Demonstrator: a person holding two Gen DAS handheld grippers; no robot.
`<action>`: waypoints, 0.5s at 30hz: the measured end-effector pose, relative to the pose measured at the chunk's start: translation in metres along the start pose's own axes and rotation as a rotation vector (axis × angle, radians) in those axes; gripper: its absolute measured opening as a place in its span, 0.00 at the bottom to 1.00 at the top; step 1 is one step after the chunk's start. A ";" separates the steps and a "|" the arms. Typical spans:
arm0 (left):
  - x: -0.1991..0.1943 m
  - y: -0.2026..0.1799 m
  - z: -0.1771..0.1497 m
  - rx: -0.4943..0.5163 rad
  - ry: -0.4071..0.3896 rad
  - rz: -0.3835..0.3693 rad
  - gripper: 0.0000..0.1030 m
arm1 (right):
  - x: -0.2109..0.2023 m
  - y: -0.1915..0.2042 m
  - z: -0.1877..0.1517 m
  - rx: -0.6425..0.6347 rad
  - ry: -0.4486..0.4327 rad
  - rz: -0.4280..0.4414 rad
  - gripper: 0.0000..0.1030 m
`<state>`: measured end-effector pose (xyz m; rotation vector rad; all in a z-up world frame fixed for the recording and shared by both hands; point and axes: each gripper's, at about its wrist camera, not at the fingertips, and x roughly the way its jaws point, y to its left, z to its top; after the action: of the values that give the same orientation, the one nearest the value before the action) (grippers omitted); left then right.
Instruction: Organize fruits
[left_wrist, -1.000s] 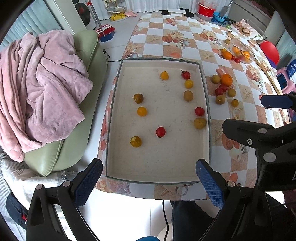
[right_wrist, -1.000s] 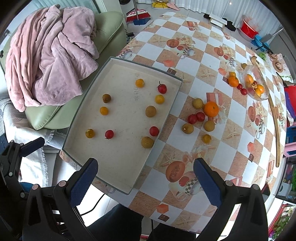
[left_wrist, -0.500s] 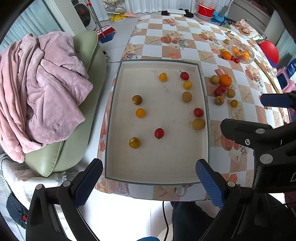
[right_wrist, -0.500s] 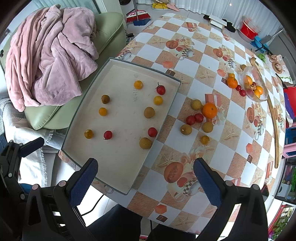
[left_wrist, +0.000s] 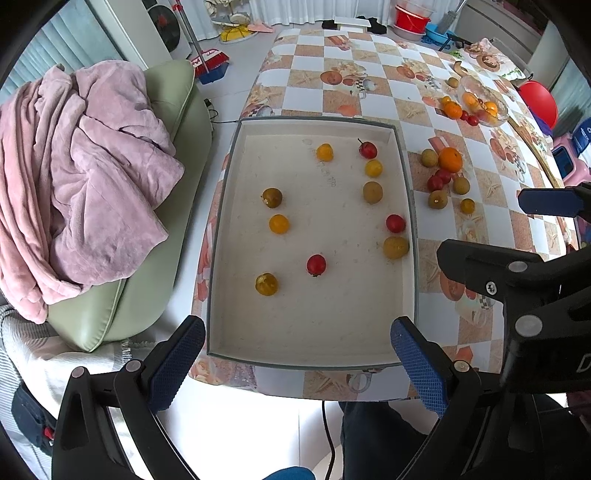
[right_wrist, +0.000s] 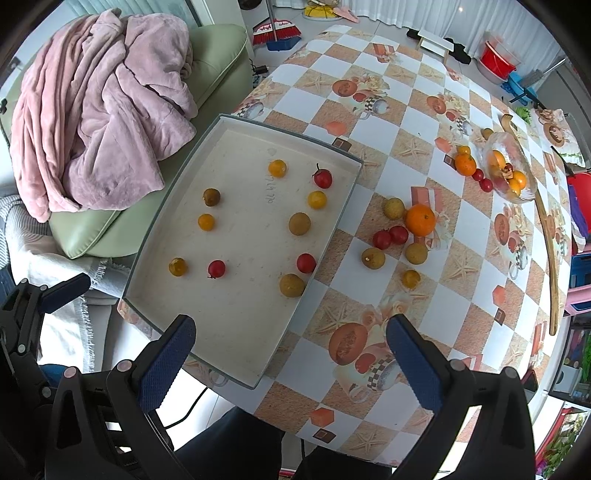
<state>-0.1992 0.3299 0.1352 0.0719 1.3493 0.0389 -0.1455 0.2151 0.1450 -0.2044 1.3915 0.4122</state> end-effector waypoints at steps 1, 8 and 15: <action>0.001 0.000 0.000 0.000 0.001 -0.002 0.98 | 0.000 0.000 0.000 0.000 0.000 0.000 1.00; 0.003 0.000 -0.002 0.003 0.001 -0.007 0.98 | 0.000 0.001 0.000 0.002 -0.001 -0.001 1.00; 0.003 -0.001 -0.002 0.003 0.002 -0.006 0.98 | 0.000 0.002 0.001 0.001 -0.001 0.000 1.00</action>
<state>-0.2001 0.3294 0.1319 0.0706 1.3516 0.0322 -0.1455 0.2167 0.1452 -0.2036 1.3905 0.4115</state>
